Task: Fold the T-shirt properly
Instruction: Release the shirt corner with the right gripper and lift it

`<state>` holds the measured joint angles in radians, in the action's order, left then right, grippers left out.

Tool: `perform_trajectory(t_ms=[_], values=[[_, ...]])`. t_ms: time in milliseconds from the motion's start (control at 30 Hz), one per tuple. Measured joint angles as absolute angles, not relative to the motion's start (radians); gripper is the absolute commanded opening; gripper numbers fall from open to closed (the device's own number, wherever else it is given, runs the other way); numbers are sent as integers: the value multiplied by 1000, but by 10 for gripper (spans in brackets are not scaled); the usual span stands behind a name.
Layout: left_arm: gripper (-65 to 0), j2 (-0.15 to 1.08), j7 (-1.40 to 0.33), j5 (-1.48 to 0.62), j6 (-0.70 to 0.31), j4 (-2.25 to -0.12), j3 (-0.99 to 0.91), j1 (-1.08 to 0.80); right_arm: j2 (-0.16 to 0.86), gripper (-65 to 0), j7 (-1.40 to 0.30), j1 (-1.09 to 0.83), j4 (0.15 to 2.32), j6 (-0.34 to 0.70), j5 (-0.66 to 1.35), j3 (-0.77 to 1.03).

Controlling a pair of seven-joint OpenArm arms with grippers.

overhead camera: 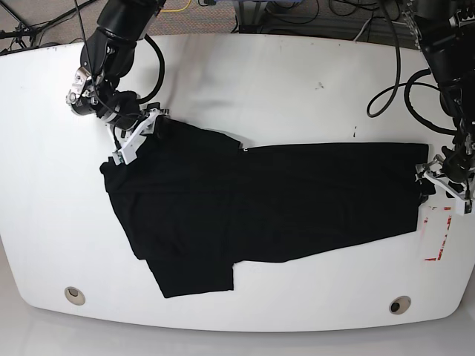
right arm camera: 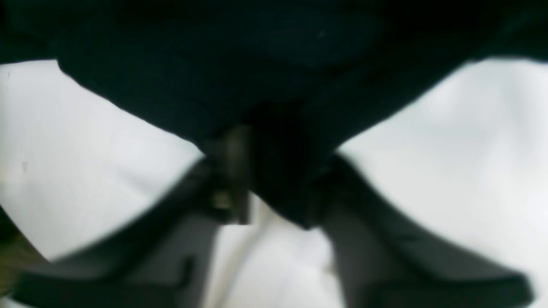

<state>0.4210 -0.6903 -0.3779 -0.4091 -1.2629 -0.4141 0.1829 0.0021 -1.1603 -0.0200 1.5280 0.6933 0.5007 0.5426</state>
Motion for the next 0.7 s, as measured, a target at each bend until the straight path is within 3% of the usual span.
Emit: perform_trajectory(t_ms=[33,267,433,700], values=[[-158,422,-690,-378,-409,-1263,-414,183,-2,-648,-1164,-22,1528,693,501,542],[-158,434,-690,-378,-409,-1263,-414,183,-8,-650,-1193,-51,1573,695,513,541],[-158,435,-690,-378,-409,-1263,-414,183,1,-650,-1211,-124,1674,692,654,542],[-158,436,-691,-377,-409,-1263,-414,183,99,-650,-1245,-114,1753,692,899,549]])
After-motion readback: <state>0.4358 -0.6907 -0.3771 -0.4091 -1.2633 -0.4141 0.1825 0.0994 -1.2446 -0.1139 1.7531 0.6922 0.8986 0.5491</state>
